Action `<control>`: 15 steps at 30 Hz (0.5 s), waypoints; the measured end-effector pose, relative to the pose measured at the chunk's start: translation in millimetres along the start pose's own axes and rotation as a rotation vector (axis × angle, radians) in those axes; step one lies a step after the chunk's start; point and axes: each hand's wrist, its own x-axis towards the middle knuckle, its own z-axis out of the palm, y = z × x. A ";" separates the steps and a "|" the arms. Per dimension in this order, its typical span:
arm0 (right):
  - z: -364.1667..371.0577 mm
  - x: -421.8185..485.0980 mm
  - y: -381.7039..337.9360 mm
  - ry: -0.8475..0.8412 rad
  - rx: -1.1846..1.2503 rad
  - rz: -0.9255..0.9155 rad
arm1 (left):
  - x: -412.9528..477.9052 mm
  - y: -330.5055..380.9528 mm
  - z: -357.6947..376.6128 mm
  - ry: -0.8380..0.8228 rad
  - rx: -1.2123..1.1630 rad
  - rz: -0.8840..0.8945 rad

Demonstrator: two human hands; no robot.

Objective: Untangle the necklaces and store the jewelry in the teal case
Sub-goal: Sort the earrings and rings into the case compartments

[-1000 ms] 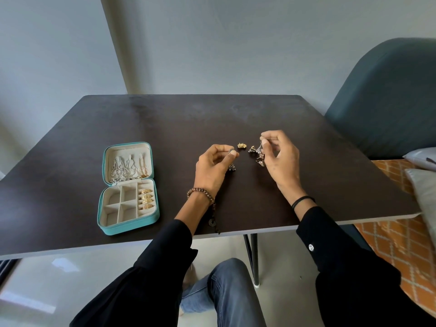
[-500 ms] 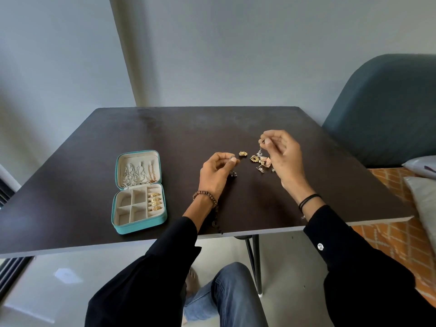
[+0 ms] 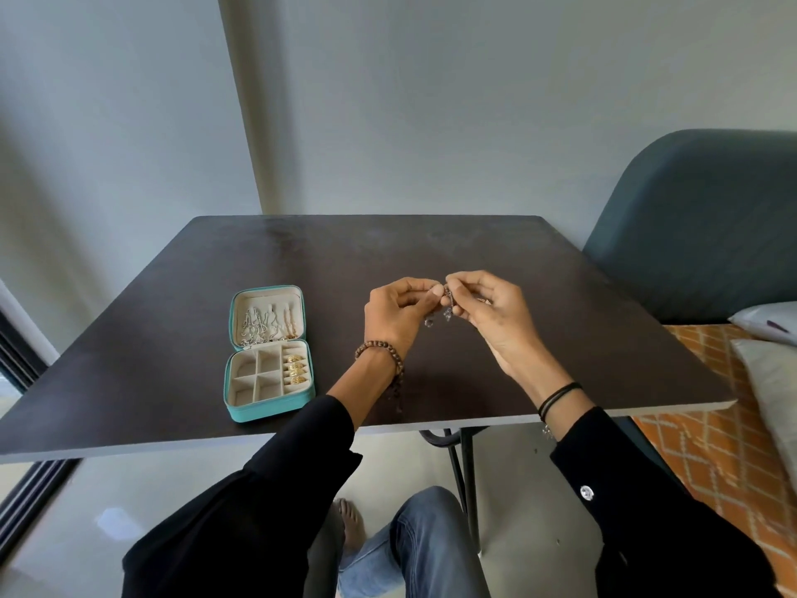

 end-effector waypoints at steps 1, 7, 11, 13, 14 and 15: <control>1.4 -2.0 -1.4 0.010 0.001 0.003 | -2.2 2.2 -0.9 -0.007 -0.017 -0.005; 7.4 -11.5 -9.6 0.005 0.033 0.020 | -7.0 9.1 -11.3 -0.108 -0.041 -0.025; 8.8 -18.1 -15.1 0.001 -0.047 -0.003 | -8.9 14.1 -19.5 -0.159 0.045 -0.019; 8.7 -20.4 -16.4 -0.024 -0.097 -0.007 | -8.4 15.5 -24.2 -0.172 0.118 -0.010; 8.6 -21.5 -16.5 -0.037 -0.133 -0.011 | -8.1 16.5 -26.1 -0.174 0.150 -0.003; 9.1 -22.4 -17.1 -0.050 -0.170 -0.014 | -8.0 18.1 -28.3 -0.174 0.175 0.007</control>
